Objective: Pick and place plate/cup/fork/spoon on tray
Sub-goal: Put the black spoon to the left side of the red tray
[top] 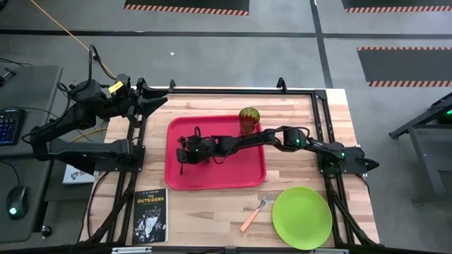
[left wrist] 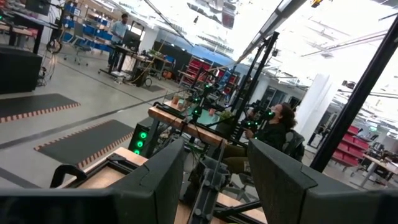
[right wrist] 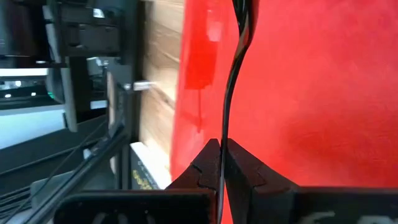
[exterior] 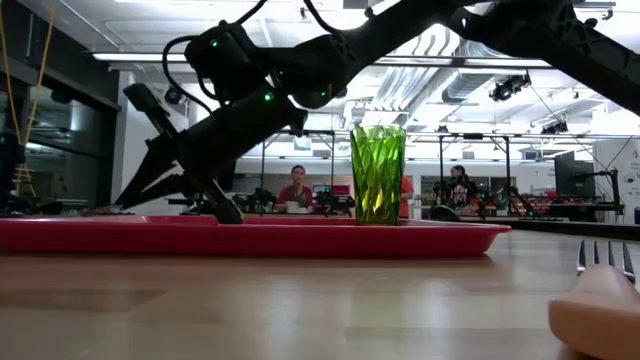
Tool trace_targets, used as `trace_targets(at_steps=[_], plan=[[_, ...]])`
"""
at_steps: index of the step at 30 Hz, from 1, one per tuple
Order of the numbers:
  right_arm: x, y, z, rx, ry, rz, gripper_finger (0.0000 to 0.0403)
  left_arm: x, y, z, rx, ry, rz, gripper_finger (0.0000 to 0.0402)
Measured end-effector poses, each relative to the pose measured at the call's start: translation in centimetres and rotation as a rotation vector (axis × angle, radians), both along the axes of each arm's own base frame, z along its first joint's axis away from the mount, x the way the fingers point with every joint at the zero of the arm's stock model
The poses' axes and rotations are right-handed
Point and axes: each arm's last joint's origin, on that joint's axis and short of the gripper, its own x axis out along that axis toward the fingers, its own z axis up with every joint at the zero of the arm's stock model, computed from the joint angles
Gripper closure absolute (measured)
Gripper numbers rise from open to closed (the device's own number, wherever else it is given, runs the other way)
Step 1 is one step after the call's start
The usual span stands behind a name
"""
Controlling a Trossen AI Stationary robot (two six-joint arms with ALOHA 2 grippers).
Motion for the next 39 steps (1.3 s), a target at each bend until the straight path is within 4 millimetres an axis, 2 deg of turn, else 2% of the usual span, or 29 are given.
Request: trace_targets(at_steps=[14,25,33,39], plan=[[-0.1,-0.5,-0.1,-0.005,0.011,0.022,0.04,0.0,0.0,0.0,-0.001,0.0,0.0,0.0232],[-0.4,-0.5,-0.6,-0.014,0.075,0.012,0.0318,0.0,0.0,0.0,-0.009,-0.002,-0.001,0.0232],[-1.0,-1.1,-1.1,-0.017,0.167,-0.005,0.03,0.0,0.0,0.0,-0.008,-0.002,-0.001,0.0232],[-1.3,-2.9,-0.7,-0.013,0.179,-0.016,0.0303,0.0,0.0,0.0,-0.008,-0.002,-0.001,0.0232]])
